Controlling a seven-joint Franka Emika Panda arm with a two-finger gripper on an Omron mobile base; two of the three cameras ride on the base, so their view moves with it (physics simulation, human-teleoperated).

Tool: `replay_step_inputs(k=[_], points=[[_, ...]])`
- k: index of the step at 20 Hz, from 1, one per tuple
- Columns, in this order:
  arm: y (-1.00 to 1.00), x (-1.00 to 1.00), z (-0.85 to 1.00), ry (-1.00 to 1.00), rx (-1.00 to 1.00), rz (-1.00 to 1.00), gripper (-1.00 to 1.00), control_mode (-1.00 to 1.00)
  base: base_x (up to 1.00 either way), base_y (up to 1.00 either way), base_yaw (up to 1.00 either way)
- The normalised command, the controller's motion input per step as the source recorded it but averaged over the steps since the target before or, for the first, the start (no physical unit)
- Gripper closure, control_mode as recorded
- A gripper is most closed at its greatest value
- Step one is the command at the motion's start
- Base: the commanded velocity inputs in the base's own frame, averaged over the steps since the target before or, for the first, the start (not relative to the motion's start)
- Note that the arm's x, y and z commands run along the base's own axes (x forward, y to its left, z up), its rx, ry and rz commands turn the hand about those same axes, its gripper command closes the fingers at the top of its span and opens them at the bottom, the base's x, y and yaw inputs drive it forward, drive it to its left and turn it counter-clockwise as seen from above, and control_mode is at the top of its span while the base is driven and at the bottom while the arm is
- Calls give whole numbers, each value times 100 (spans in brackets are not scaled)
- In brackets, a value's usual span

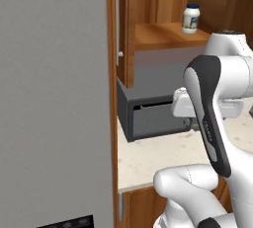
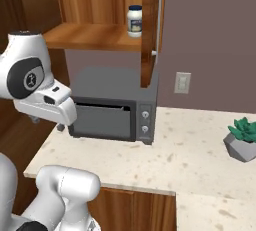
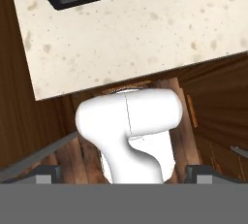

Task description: Take 2 condiments from the cabinet and move them on the counter near the stove.Make sure the condiments are lined up with each other, next to each other.

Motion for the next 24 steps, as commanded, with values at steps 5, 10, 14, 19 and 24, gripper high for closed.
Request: replay_step_inputs(k=[5, 10, 14, 19, 24], points=[[-3, 3, 6, 2, 0, 0, -100, -100, 49, -10, 0], [-21, -14, 68, -18, 0, 2, -100, -100, 0, 0, 0], [-26, 0, 75, -34, -1, 0, -100, -100, 0, 0, 0], [-26, 8, 78, -31, -6, 0, -100, -100, 0, 0, 0], [-3, 13, 60, -29, -15, 0, -100, -100, 0, 0, 0]])
